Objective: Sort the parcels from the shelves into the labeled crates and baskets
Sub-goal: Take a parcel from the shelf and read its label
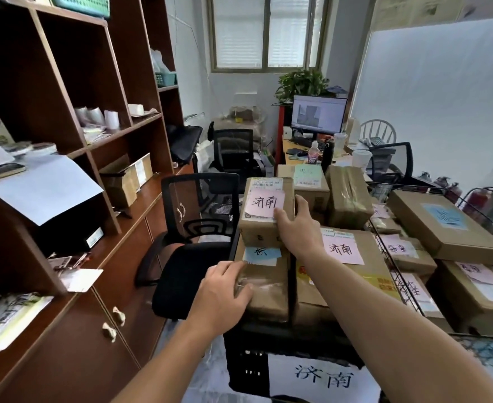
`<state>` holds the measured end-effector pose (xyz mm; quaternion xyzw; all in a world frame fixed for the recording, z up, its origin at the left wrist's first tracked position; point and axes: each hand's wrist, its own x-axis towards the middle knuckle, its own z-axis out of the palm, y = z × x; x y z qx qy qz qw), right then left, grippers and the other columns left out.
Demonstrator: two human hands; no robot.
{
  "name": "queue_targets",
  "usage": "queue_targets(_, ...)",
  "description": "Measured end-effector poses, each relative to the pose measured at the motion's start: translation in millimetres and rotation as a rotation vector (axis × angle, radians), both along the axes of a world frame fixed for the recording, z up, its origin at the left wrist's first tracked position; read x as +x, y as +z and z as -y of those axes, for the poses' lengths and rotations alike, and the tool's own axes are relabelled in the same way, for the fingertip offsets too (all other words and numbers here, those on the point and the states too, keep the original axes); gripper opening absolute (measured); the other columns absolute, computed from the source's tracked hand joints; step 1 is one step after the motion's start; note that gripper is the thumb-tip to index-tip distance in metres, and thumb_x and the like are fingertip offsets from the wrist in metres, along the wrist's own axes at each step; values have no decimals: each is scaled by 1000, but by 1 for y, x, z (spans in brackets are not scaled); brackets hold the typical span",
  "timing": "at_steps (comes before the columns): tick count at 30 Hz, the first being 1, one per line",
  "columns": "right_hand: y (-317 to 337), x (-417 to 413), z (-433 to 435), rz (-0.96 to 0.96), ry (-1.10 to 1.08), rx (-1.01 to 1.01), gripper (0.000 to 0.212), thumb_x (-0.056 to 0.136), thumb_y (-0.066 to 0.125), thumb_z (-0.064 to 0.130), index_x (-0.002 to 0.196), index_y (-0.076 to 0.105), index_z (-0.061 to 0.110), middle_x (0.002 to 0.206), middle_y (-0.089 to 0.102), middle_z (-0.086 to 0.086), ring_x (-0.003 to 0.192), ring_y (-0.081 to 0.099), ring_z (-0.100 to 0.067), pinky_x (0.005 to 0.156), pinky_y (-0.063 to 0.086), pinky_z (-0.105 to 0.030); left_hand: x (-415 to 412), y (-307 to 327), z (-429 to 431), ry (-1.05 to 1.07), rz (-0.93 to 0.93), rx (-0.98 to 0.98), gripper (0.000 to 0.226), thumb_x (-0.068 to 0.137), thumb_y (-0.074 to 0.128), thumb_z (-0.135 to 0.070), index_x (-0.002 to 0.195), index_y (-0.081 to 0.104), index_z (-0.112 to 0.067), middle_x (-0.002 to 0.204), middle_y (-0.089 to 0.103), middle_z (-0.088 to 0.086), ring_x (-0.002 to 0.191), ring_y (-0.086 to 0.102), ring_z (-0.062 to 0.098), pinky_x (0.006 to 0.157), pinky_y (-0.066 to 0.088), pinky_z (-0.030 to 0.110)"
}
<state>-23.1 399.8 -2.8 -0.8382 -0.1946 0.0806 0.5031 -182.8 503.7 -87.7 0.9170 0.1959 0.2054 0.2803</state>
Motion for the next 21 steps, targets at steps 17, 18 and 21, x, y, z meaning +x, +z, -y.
queue_targets(17, -10, 9, 12, 74, 98, -1, 64, 103, 45, 55, 157, 30, 26, 149, 46, -9, 135, 44, -26, 100, 38, -38, 5, 10, 14, 35, 14, -57, 49, 95, 55, -38, 141, 48, -24, 132, 47, -14, 122, 37, 5, 101, 32, 22)
queue_targets(18, -10, 7, 18, 100, 60, 11, 60, 103, 45, 52, 154, 37, 22, 149, 47, -8, 134, 45, -24, 99, 37, -36, 5, 12, 12, 17, 23, -34, 48, 95, 56, -37, 140, 48, -23, 132, 48, -14, 121, 37, 3, 100, 31, 22)
queue_targets(21, -17, 1, 44, 190, -35, -21, 49, 104, 47, 45, 144, 52, 17, 145, 52, -5, 131, 47, -20, 98, 36, -32, 6, 19, 9, -58, 76, 48, 45, 95, 58, -34, 138, 52, -21, 131, 50, -12, 119, 38, 1, 100, 32, 20)
